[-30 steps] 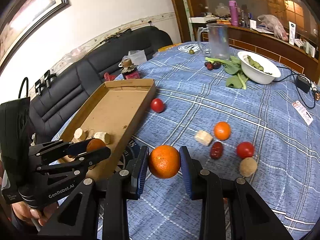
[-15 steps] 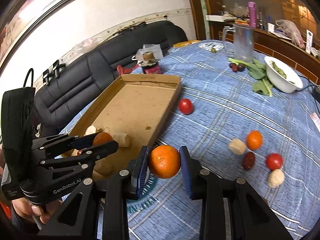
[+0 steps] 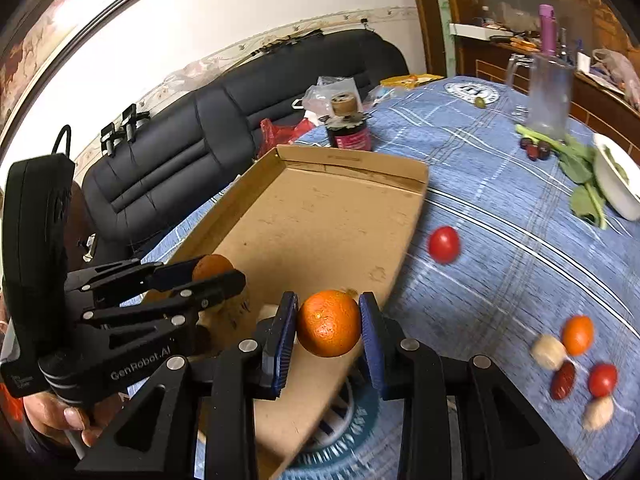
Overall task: Organize fruits
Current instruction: 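Carry both oranges into the cardboard tray with both tools, then open both tools to release the oranges in the tray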
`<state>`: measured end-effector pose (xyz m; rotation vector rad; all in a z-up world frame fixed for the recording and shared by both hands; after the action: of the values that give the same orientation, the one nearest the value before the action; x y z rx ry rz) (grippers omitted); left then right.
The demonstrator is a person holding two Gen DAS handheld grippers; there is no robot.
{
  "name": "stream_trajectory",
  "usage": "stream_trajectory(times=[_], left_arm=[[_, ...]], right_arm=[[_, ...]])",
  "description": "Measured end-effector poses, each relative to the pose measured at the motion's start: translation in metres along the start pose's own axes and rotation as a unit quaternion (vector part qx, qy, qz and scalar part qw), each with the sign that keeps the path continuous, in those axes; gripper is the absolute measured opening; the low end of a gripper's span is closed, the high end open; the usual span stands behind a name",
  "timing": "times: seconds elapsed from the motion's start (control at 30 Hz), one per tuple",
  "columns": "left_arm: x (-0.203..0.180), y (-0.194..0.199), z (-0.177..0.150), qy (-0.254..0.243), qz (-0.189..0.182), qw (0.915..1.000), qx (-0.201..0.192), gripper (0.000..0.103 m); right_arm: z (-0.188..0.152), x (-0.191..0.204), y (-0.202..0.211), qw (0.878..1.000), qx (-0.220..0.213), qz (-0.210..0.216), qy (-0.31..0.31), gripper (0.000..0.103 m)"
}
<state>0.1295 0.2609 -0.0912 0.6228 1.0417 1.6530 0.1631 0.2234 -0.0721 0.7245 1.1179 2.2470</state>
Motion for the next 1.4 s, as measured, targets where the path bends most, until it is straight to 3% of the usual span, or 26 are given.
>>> stream_trajectory(times=[0.23,0.5,0.67,0.77,0.9,1.4], left_arm=[[0.025,-0.026,0.014,0.020,0.025,0.9991,0.026,0.030],[0.033,-0.051,0.008,0.025,0.038,0.9969,0.064,0.030],[0.034,-0.049,0.006,0.029,0.037,0.9967,0.065,0.031],[0.037,-0.047,0.005,0.036,0.041,0.9964,0.064,0.040],[0.040,-0.034,0.007,0.045,0.040,0.9972,0.045,0.058],[0.012,-0.001,0.004,0.031,0.033,0.9989,0.015,0.060]], right_arm=[[0.011,0.007,-0.041,0.999,0.029,-0.001,0.012,0.032],[0.012,0.011,-0.068,0.998,0.051,-0.012,0.031,0.032],[0.008,0.012,-0.075,0.997,0.061,-0.009,0.036,0.035],[0.009,0.010,-0.072,0.998,0.057,-0.017,0.037,0.037],[0.013,0.006,-0.060,0.999,0.043,-0.012,0.025,0.048],[-0.005,-0.010,0.016,1.000,-0.010,-0.002,-0.006,0.054]])
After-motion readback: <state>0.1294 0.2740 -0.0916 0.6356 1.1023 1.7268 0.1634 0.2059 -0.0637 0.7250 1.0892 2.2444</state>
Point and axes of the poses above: each gripper's, at about its wrist camera, not at the fingertips, and y roughly against the way its jaws point, x to its left, z to its top, the point moved 10 cm from there along -y, roughly the way its jaws point, and after that the axes turned 7 degrees about x, right-handed, at the moved point
